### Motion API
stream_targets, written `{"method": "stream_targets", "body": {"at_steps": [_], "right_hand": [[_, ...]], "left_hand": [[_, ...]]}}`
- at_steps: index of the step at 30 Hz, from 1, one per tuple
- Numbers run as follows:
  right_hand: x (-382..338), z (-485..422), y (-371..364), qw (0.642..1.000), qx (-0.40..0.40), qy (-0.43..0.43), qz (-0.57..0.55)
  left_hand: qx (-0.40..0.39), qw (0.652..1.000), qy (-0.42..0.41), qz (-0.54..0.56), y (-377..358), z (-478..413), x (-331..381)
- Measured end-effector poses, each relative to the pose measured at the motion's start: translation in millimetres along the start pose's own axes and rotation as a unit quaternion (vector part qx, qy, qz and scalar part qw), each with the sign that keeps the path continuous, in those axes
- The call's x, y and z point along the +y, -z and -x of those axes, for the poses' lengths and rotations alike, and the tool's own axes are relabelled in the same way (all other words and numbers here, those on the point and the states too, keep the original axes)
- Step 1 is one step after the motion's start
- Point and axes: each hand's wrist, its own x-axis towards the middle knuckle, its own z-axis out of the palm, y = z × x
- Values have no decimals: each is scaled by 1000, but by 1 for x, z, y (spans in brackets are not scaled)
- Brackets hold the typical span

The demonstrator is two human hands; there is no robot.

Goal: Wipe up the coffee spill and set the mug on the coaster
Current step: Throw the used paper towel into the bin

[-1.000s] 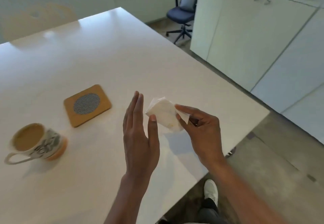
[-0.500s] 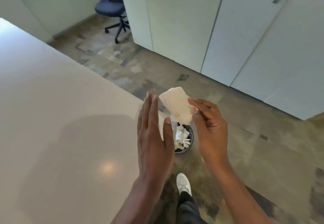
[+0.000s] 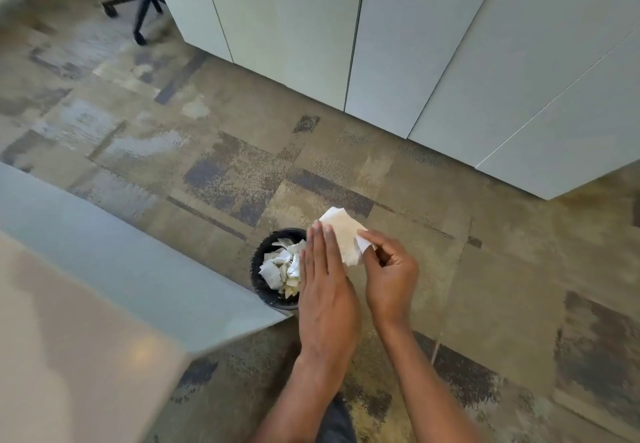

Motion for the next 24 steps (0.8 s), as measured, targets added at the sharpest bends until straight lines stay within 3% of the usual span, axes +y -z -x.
{"method": "stream_targets", "body": {"at_steps": [7,11,18,24], "right_hand": [[119,-19,-41,988,-66,-52,129],[177,-16,-76,963,-94,-123,220],[237,-15,-124,925,-145,-192,295],[263,-17,-165,901,-220,-178,329]], "left_hand": [[-111,973,194,-59,-83,-4,-90],[-168,945,280,-29,-107,5,-129],[-179,926,333,13,-129,14,-169],[-153,921,356,46,-146,7,-187]]}}
